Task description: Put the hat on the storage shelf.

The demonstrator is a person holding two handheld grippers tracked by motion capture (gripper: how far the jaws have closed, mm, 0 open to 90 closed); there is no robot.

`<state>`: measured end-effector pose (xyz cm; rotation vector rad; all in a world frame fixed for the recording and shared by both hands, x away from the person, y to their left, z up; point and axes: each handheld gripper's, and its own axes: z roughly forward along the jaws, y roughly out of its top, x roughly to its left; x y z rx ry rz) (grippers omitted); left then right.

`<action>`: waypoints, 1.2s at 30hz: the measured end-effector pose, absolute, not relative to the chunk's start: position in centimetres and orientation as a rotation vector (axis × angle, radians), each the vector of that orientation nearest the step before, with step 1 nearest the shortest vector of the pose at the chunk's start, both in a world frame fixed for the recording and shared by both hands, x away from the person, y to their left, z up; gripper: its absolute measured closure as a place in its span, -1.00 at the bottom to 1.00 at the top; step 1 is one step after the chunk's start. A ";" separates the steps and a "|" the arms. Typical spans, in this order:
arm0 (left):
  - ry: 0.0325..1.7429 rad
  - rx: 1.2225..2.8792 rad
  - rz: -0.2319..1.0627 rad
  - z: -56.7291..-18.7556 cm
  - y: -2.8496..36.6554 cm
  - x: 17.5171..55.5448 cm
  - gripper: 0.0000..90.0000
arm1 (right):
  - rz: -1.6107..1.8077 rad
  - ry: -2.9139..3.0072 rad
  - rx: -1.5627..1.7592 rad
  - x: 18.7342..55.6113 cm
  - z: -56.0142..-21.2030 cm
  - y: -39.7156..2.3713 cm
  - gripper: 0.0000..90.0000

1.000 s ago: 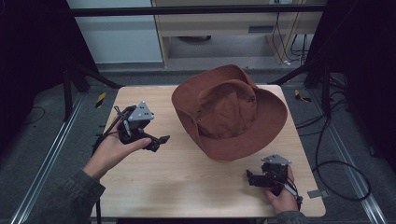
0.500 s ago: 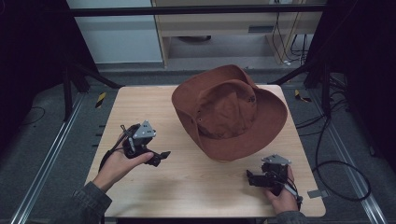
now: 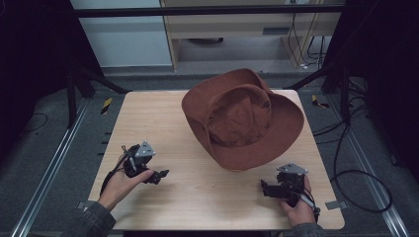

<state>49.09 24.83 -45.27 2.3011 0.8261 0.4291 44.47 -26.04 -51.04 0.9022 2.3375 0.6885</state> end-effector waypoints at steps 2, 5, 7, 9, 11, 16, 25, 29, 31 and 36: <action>0.836 2.310 0.426 -45.7 25.2 49.0 -0.91 | 0.689 2.338 0.902 44.5 -51.0 -26.0 -0.98; 0.847 2.323 0.423 -46.3 25.6 48.8 -0.91 | 0.689 2.338 0.902 44.5 -51.0 -26.0 -0.98; 0.856 2.327 0.421 -46.7 25.9 48.7 -0.91 | 0.689 2.338 0.903 44.5 -51.0 -26.0 -0.98; 0.868 2.329 0.425 -46.9 26.2 48.6 -0.91 | 0.689 2.338 0.902 44.5 -51.0 -26.0 -0.98; 0.879 2.328 0.427 -47.1 26.5 48.6 -0.91 | 0.689 2.338 0.903 44.5 -51.0 -26.0 -0.99; 0.912 2.320 0.422 -47.7 27.3 48.7 -0.91 | 0.689 2.338 0.902 44.5 -51.0 -26.0 -0.99; 0.954 2.306 0.410 -48.6 28.1 48.7 -0.91 | 0.689 2.338 0.902 44.5 -51.0 -26.0 -0.98; 0.966 2.303 0.404 -49.0 28.3 48.8 -0.91 | 0.689 2.338 0.903 44.5 -51.0 -26.0 -0.99; 0.971 2.306 0.395 -49.2 28.4 48.8 -0.91 | 0.689 2.338 0.902 44.5 -51.0 -26.0 -0.98; 0.995 2.288 0.379 -49.9 28.6 48.8 -0.95 | 0.689 2.338 0.902 44.5 -51.0 -26.0 -0.99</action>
